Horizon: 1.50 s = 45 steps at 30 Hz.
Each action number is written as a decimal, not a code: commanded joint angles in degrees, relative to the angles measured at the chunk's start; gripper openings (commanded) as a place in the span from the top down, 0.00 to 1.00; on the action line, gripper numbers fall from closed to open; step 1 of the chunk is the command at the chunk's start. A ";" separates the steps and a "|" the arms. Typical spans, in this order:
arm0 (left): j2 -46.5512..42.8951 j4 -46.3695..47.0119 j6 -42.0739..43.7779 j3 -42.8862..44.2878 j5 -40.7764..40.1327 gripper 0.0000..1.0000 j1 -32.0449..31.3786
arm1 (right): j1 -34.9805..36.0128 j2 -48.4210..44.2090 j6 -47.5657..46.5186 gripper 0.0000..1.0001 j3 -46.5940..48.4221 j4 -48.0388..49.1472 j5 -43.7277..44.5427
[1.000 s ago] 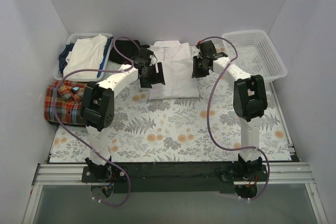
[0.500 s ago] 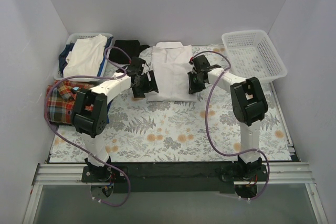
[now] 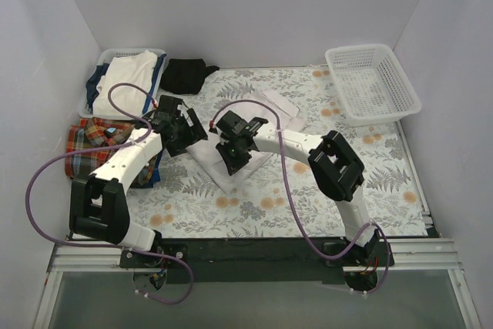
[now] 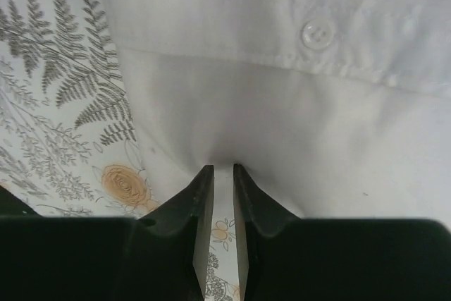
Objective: Fold and stack the long sleeve shirts
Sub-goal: Fold the shirt
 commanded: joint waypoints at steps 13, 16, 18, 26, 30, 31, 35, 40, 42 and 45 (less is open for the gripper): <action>-0.88 10.24 -6.30 -14.94 6.83 0.19 0.35 | -25.70 0.13 -1.82 0.74 9.69 -4.61 10.10; -0.62 13.85 -7.53 -17.58 6.92 0.19 0.44 | -28.86 3.03 -3.05 0.77 8.73 0.72 9.58; -0.71 15.44 -7.98 -18.91 7.45 0.19 0.35 | -30.01 5.48 -4.02 0.78 10.21 2.68 7.99; -1.41 15.80 -7.63 -19.62 5.69 0.17 0.44 | -30.45 8.49 -2.80 0.79 10.15 1.72 10.97; -1.85 15.27 -6.75 -18.12 5.16 0.14 0.70 | -30.72 2.01 1.76 0.79 -1.70 0.14 15.10; -1.67 15.18 -6.49 -17.86 5.51 0.14 0.88 | -30.72 0.16 2.91 0.79 -4.69 0.05 15.63; -0.18 15.45 -5.87 -17.50 6.65 0.13 1.14 | -30.63 -9.69 7.66 0.79 -20.42 0.14 16.17; 1.92 17.11 -3.76 -16.72 8.06 0.13 1.32 | -29.84 -21.82 9.25 0.75 -32.83 0.93 13.09; 2.72 18.17 -1.92 -15.75 9.90 0.13 1.32 | -28.44 -24.63 8.29 0.68 -33.11 0.93 13.00; 4.74 20.10 -0.07 -13.38 11.48 0.13 1.32 | -27.29 -26.75 7.67 0.60 -30.13 0.32 13.35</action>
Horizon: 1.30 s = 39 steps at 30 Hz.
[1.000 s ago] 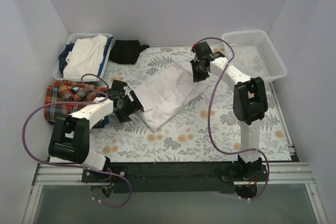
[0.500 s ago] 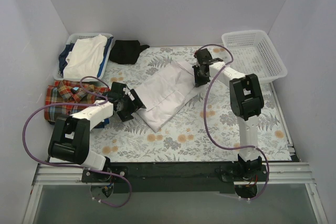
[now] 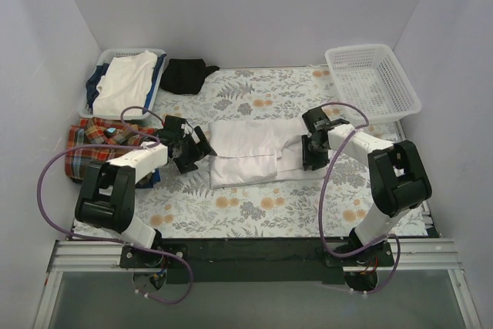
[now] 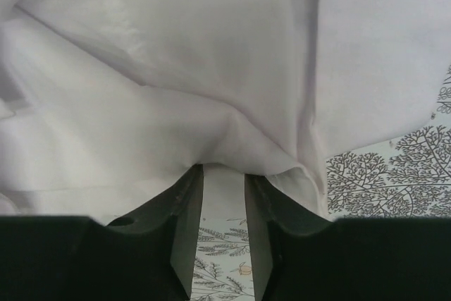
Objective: Fold and stack the long sleeve shirts
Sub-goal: Fold the shirt
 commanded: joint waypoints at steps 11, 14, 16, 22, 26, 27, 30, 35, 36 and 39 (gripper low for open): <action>11.58 4.91 8.74 10.38 5.14 0.48 0.31 | 3.38 -5.06 0.26 0.55 18.15 -4.40 2.81; 12.64 4.81 8.39 9.59 7.51 0.57 0.31 | 3.91 -4.36 -0.35 0.55 19.30 -4.23 2.02; 13.08 5.08 8.39 8.63 8.39 0.69 0.31 | 4.44 -3.13 -0.79 0.55 20.35 -3.70 1.06; 13.43 4.20 9.27 8.97 8.58 1.00 0.22 | 7.51 1.43 -2.73 0.56 23.60 -1.24 -1.23; 13.26 2.19 10.50 11.43 7.17 1.00 0.31 | 9.97 5.65 -3.60 0.57 26.94 -0.97 -2.90; 13.00 1.31 10.76 12.39 6.65 1.00 0.31 | 10.41 7.14 -3.61 0.57 27.56 -0.89 -3.34; 12.30 -0.36 11.73 14.06 6.12 1.00 0.31 | 11.64 10.04 -3.78 0.57 28.97 -0.89 -4.65; 11.06 -3.00 12.96 16.35 4.36 1.00 0.31 | 12.61 14.35 -2.73 0.71 29.59 -0.71 -7.10; 10.71 -3.79 13.14 16.70 4.18 1.00 0.31 | 12.70 15.75 -2.21 0.74 29.67 -0.80 -7.64; 9.92 -5.63 13.84 18.29 3.22 1.00 0.31 | 13.05 18.66 -1.85 0.80 30.02 -0.97 -7.56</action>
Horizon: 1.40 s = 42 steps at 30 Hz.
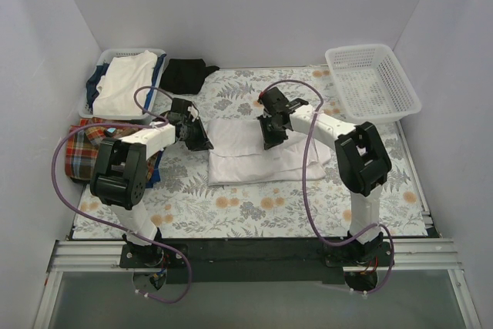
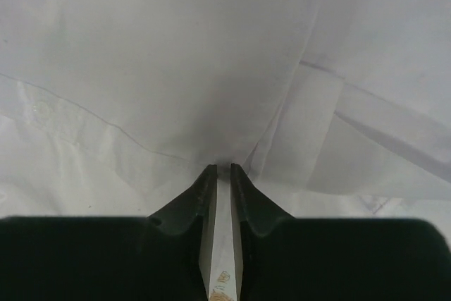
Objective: Fold and stack the long sleeve shirts
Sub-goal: Fold the shirt
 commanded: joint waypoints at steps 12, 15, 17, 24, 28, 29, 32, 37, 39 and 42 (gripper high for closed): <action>-7.39 -10.96 4.48 12.67 -1.92 1.00 0.18 | 2.35 12.82 0.47 0.87 7.52 2.16 -8.60; -7.92 -12.72 4.74 16.10 -0.79 1.00 0.18 | 2.88 14.31 0.55 0.87 9.01 2.77 -10.44; -7.83 -13.43 4.74 17.86 0.01 1.00 0.18 | 3.49 16.06 0.47 0.87 11.37 2.77 -12.46; -7.30 -14.75 4.48 22.08 4.32 1.00 0.18 | 4.20 14.94 1.26 0.75 15.17 2.69 -8.01; -8.27 -15.36 5.44 22.17 4.05 1.00 0.18 | 2.71 5.03 2.13 0.59 11.48 2.78 -0.17; -8.27 -15.63 5.79 22.26 4.32 1.00 0.09 | 2.27 3.43 2.14 0.57 10.60 2.77 3.58; -8.36 -15.54 5.97 22.70 5.36 1.00 0.18 | -0.36 -2.20 3.45 0.53 6.22 2.34 5.98; -8.44 -15.28 6.15 22.70 5.73 1.00 0.18 | -6.60 -9.40 5.83 0.50 -4.58 1.63 8.18; -8.79 -15.45 6.23 22.52 4.76 1.00 0.18 | -8.97 -10.64 6.09 0.50 -7.32 1.63 8.36; -9.50 -15.63 6.24 22.43 3.62 1.00 0.18 | -10.56 -11.53 5.30 0.50 -10.41 1.63 8.36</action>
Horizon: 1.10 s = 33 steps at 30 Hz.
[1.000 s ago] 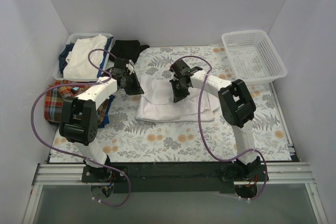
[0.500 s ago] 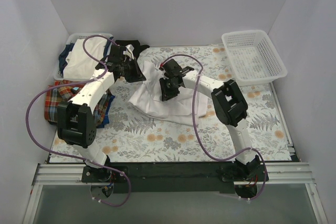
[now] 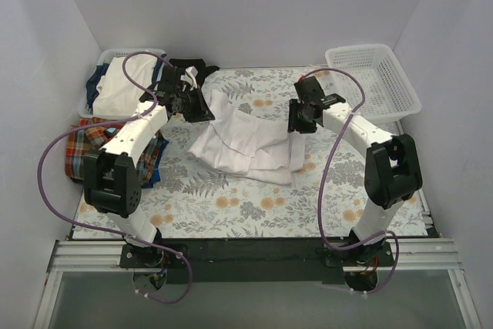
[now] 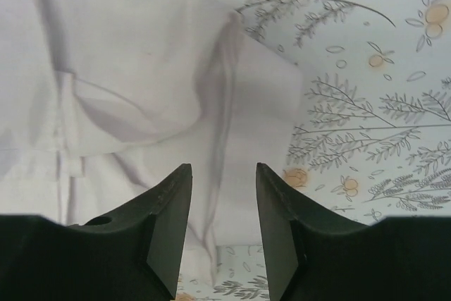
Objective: Fold and stack the long sleeve shirts
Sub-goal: Fold the shirt
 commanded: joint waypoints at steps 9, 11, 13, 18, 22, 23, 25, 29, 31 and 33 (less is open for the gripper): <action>-5.50 -0.20 0.68 1.63 -0.27 1.00 0.01 | -1.48 3.29 3.89 0.56 -4.32 -4.67 4.09; -5.50 -0.11 0.77 1.19 -0.28 1.00 0.00 | -1.39 4.43 4.60 0.60 -4.14 -5.56 3.39; -5.24 0.07 0.68 1.01 -0.36 1.00 -0.08 | -1.39 5.22 4.86 0.60 -4.23 -5.73 3.47; -4.80 0.24 1.03 0.66 -1.41 1.00 -0.26 | -1.39 6.28 4.95 0.60 -4.31 -6.61 4.88; -4.27 0.24 1.30 0.83 -1.68 1.00 -0.61 | -1.30 7.06 4.60 0.60 -4.67 -6.44 4.79; -4.19 0.15 1.38 1.01 -1.94 1.00 -0.96 | -1.30 7.24 4.51 0.60 -4.67 -6.35 4.18; -3.66 0.15 1.47 1.53 -2.90 1.00 -1.66 | -1.30 8.29 4.16 0.62 -4.75 -5.74 3.21; -1.99 -1.42 0.86 3.73 -7.65 1.00 -5.52 | -1.30 9.00 3.81 0.69 -4.76 -4.33 0.49; -1.29 -1.87 0.68 5.22 -9.67 1.00 -7.54 | -1.13 8.83 3.72 0.70 -4.49 -3.81 -0.13; -0.67 -1.96 -0.01 6.10 -11.61 1.00 -10.36 | -0.86 8.83 3.55 0.71 -3.88 -3.80 -0.66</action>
